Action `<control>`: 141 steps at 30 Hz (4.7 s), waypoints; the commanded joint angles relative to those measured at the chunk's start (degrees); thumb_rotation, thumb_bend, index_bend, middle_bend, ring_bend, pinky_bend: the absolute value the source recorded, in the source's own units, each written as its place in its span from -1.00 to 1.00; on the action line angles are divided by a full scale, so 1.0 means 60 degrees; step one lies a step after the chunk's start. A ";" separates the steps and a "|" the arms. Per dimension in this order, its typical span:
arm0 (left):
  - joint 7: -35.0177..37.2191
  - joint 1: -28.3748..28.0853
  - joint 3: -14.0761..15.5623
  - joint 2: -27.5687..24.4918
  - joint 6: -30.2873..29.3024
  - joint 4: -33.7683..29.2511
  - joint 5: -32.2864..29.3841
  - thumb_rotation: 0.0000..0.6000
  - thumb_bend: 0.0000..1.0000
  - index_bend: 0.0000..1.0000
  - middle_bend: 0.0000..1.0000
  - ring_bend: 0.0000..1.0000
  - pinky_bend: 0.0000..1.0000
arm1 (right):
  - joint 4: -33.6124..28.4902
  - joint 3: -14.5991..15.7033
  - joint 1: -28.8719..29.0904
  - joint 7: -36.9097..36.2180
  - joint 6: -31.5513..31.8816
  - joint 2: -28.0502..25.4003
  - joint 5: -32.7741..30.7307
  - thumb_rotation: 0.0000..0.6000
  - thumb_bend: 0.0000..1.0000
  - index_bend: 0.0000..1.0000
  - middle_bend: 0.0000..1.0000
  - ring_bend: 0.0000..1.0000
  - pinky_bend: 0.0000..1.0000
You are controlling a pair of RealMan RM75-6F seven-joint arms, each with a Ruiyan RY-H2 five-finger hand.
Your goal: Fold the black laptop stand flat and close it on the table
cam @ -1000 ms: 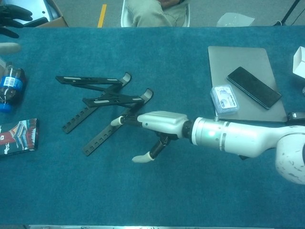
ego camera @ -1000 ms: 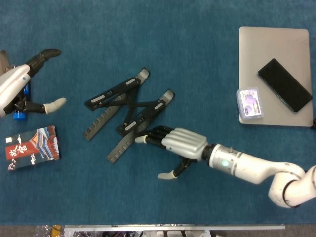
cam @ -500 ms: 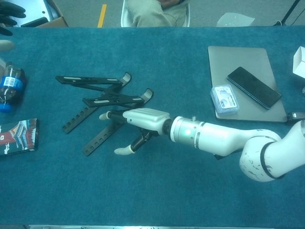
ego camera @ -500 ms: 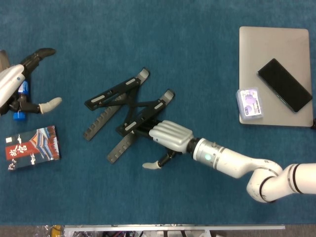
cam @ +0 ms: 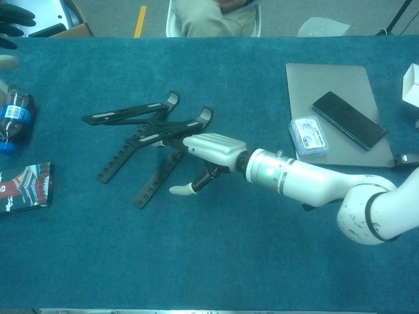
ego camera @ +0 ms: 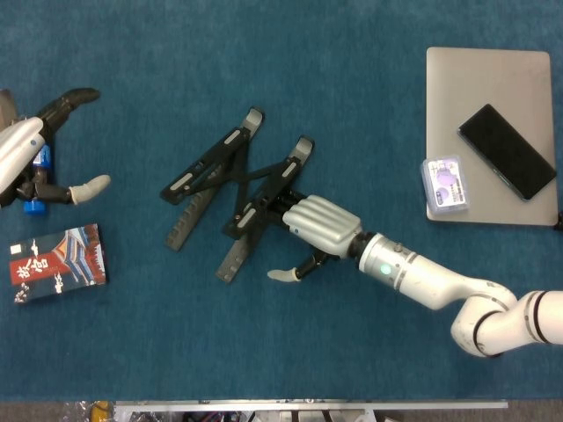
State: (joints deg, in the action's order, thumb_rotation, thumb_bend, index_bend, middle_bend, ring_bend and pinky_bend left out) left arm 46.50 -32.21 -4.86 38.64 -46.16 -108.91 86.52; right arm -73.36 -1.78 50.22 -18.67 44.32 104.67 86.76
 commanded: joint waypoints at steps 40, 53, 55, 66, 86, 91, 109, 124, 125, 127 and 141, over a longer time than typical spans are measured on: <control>-0.0971 -0.0480 0.0185 0.0591 0.0735 -0.0080 0.0030 1.00 -0.49 -0.75 -0.65 -0.73 -0.80 | -0.3385 0.1384 -0.1138 0.0815 0.1885 -0.4669 0.1379 1.00 -0.54 -1.00 -1.00 -1.00 -1.00; -0.3301 -0.1242 0.0235 0.1860 0.2039 -0.0016 -0.1683 -0.22 -0.49 -0.81 -0.61 -0.68 -0.69 | -0.3821 0.0930 -0.1469 0.0996 0.2434 -0.5453 0.1135 1.00 -0.54 -1.00 -1.00 -1.00 -1.00; -0.3517 -0.1354 0.0245 0.2015 0.2223 0.0012 -0.2038 -0.41 -0.49 -0.84 -0.61 -0.67 -0.69 | -0.3842 0.0856 -0.1516 0.0954 0.2510 -0.5566 0.1084 1.00 -0.54 -1.00 -1.00 -1.00 -1.00; -0.5624 -0.1891 0.0548 0.3049 0.2122 0.0405 -0.4473 -1.00 -0.49 -0.96 -0.60 -0.67 -0.69 | -0.3983 0.0646 -0.1816 0.0666 0.2946 -0.6115 0.1148 1.00 -0.54 -1.00 -1.00 -1.00 -1.00; -0.8240 -0.2288 0.1516 0.4682 0.1096 0.0899 -0.7260 -1.00 -0.50 -1.00 -0.61 -0.88 -0.68 | -0.3659 0.0751 -0.2084 -0.0006 0.2956 -0.6176 0.1475 1.00 -0.55 -1.00 -1.00 -1.00 -1.00; -0.8465 -0.2328 0.1615 0.4807 0.1152 0.0763 -0.7406 -1.00 -0.50 -1.00 -0.60 -0.90 -0.68 | -0.3644 0.0764 -0.2108 -0.0294 0.2927 -0.6233 0.1504 1.00 -0.55 -1.00 -1.00 -1.00 -1.00; -0.8786 -0.2437 0.1878 0.4788 0.1365 -0.0194 -0.7526 -1.00 -0.50 -1.00 -0.60 -0.90 -0.69 | -0.3453 0.0796 -0.2225 -0.0962 0.3029 -0.6342 0.1684 1.00 -0.55 -1.00 -1.00 -1.00 -1.00; -0.8328 -0.2494 0.1891 0.4680 0.1891 -0.0991 -0.7368 -1.00 -0.49 -1.00 -0.60 -0.90 -0.69 | -0.3299 0.0820 -0.2264 -0.0969 0.2949 -0.6304 0.1744 1.00 -0.55 -1.00 -1.00 -1.00 -1.00; -0.8290 -0.2489 0.1878 0.4668 0.1907 -0.1018 -0.7333 -1.00 -0.49 -1.00 -0.61 -0.90 -0.69 | -0.3288 0.0817 -0.2260 -0.0965 0.2943 -0.6290 0.1750 1.00 -0.55 -1.00 -1.00 -1.00 -1.00; -0.8253 -0.2462 0.1844 0.4659 0.1846 -0.1012 -0.7207 -1.00 -0.50 -1.00 -0.61 -0.90 -0.69 | -0.3243 0.0812 -0.2241 -0.0950 0.2911 -0.6219 0.1768 1.00 -0.55 -1.00 -1.00 -1.00 -1.00; -0.7792 -0.2215 0.1605 0.4581 0.1527 -0.0710 -0.6999 -1.00 -0.49 -1.00 -0.69 -0.96 -0.72 | -0.2555 0.0510 -0.1606 0.1449 0.2332 -0.4824 0.2353 1.00 -0.84 -1.00 -1.00 -1.00 -1.00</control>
State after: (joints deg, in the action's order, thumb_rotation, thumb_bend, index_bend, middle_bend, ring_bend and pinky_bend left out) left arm -0.37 -45.52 4.88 66.02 -37.08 -113.27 44.61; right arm -90.08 2.07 39.75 -13.69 58.75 73.29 100.05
